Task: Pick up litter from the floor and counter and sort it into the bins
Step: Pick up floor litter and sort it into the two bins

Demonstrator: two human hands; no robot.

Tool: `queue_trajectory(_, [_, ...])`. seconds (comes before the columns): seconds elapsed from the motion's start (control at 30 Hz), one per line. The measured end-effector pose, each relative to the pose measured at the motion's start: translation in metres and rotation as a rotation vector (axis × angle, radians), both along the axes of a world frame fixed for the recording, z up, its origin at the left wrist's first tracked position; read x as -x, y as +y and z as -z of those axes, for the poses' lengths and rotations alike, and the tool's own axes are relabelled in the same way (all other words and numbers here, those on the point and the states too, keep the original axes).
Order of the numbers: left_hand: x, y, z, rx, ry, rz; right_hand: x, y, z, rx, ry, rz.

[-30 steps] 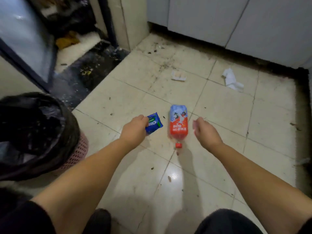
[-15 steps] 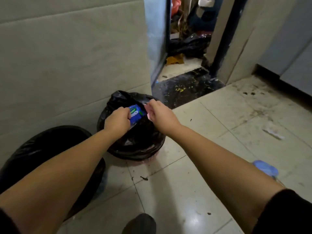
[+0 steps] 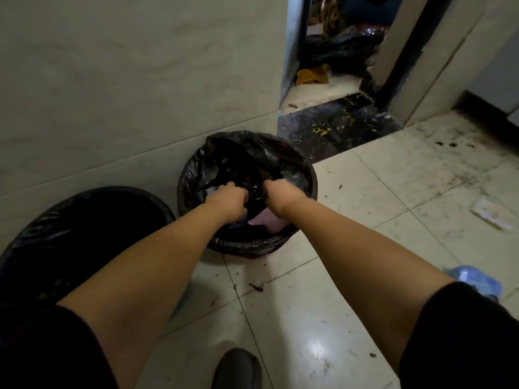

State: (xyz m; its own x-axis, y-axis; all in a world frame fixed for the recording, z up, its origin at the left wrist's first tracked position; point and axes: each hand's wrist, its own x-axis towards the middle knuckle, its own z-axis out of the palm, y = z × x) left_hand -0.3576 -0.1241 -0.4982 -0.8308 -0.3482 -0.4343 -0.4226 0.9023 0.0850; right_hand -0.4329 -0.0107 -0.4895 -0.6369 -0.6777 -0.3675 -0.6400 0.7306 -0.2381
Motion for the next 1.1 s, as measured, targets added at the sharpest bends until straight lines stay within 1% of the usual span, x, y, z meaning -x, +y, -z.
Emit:
queue_trajectory(0.13, [0.010,0.011,-0.051,0.021,0.151,0.030,0.015,0.034,-0.046,0.215,0.138,0.076])
queue_trajectory(0.2, [0.020,0.030,-0.075,0.021,0.237,0.060,0.022,0.066,-0.066,0.272,0.215,0.120])
queue_trajectory(0.27, [0.034,0.060,-0.094,0.019,0.312,0.128,0.028,0.108,-0.078,0.278,0.278,0.189])
queue_trajectory(0.33, [0.050,0.099,-0.104,0.012,0.363,0.221,0.034,0.158,-0.084,0.238,0.319,0.273])
queue_trajectory(0.43, [0.075,0.168,-0.104,-0.030,0.386,0.345,0.042,0.243,-0.078,0.162,0.324,0.401])
queue_trajectory(0.57, [0.092,0.264,-0.064,-0.116,0.339,0.483,0.038,0.349,-0.043,0.042,0.279,0.606])
queue_trajectory(0.7, [0.085,0.334,0.008,-0.112,0.176,0.661,0.010,0.417,0.024,-0.035,0.119,0.775])
queue_trajectory(0.83, [0.056,0.367,0.098,-0.100,-0.044,0.735,-0.034,0.441,0.099,-0.130,-0.124,0.718])
queue_trajectory(0.93, [0.026,0.370,0.152,-0.070,-0.168,0.784,-0.060,0.445,0.137,-0.212,-0.268,0.687])
queue_trajectory(1.03, [0.003,0.361,0.185,-0.037,-0.210,0.817,-0.073,0.443,0.163,-0.269,-0.311,0.675])
queue_trajectory(1.1, [-0.002,0.355,0.196,-0.035,-0.186,0.825,-0.076,0.443,0.174,-0.273,-0.307,0.690])
